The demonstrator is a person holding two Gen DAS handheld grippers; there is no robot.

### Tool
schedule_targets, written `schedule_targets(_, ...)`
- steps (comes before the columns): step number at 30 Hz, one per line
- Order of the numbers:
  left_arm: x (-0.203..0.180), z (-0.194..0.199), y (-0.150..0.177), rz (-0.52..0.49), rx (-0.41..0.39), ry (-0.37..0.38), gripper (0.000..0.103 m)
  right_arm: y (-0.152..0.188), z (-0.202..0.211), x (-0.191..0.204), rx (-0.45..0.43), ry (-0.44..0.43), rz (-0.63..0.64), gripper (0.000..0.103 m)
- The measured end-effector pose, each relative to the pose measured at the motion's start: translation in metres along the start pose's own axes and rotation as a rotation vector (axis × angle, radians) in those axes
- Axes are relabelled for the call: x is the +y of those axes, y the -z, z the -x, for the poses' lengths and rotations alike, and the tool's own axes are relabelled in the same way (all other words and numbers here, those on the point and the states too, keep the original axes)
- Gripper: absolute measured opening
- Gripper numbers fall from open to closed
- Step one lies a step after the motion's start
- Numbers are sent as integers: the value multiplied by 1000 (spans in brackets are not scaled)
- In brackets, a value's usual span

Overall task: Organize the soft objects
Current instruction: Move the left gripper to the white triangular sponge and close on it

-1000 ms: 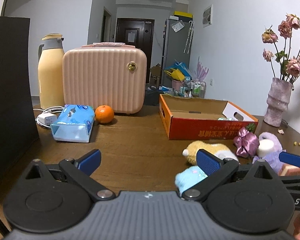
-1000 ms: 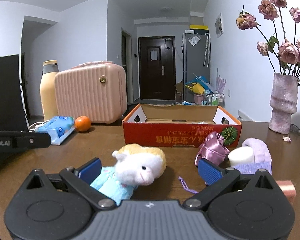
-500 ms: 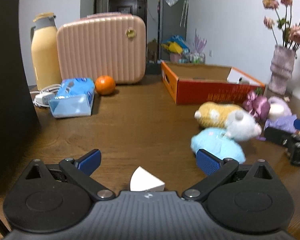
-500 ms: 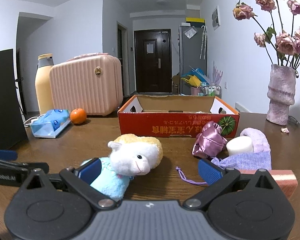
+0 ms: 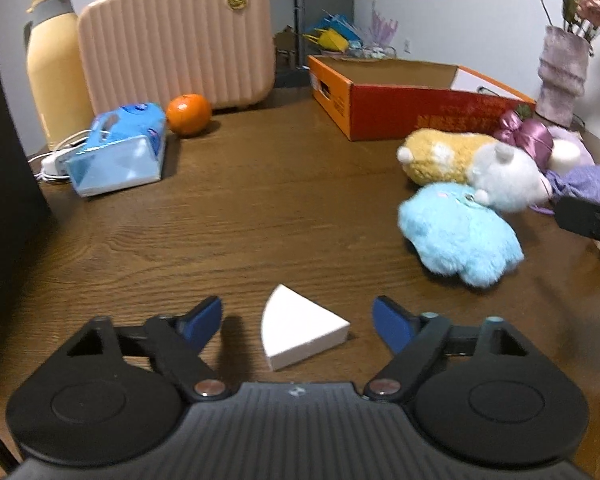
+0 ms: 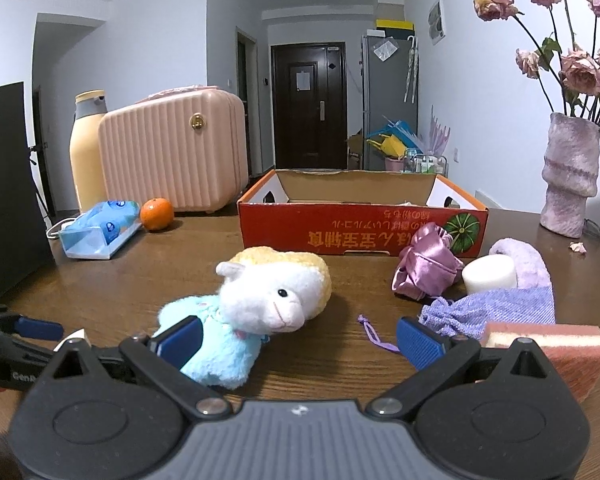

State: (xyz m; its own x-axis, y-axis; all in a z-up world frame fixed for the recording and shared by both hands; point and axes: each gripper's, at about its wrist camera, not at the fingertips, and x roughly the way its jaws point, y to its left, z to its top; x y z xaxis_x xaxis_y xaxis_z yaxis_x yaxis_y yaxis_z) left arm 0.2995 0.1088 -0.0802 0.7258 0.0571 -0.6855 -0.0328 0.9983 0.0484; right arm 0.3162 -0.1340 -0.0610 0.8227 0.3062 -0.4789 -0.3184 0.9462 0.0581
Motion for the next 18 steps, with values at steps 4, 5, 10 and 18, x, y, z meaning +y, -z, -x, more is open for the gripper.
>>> schedule_targets(4, -4, 0, 1, -10, 2, 45, 48, 1, -2, 1, 7, -3, 3, 103)
schedule_targets(5, -5, 1, 1, -12, -1, 49, 43, 1, -2, 1, 8, -4, 5, 103)
schedule_targets(10, -3, 2, 0, 4, -5, 57, 36, 3, -6, 4, 24, -9, 16, 103)
schedule_targets(18, 1, 12, -3, 27, -54, 43, 36, 6, -12, 13, 40, -28, 38, 103)
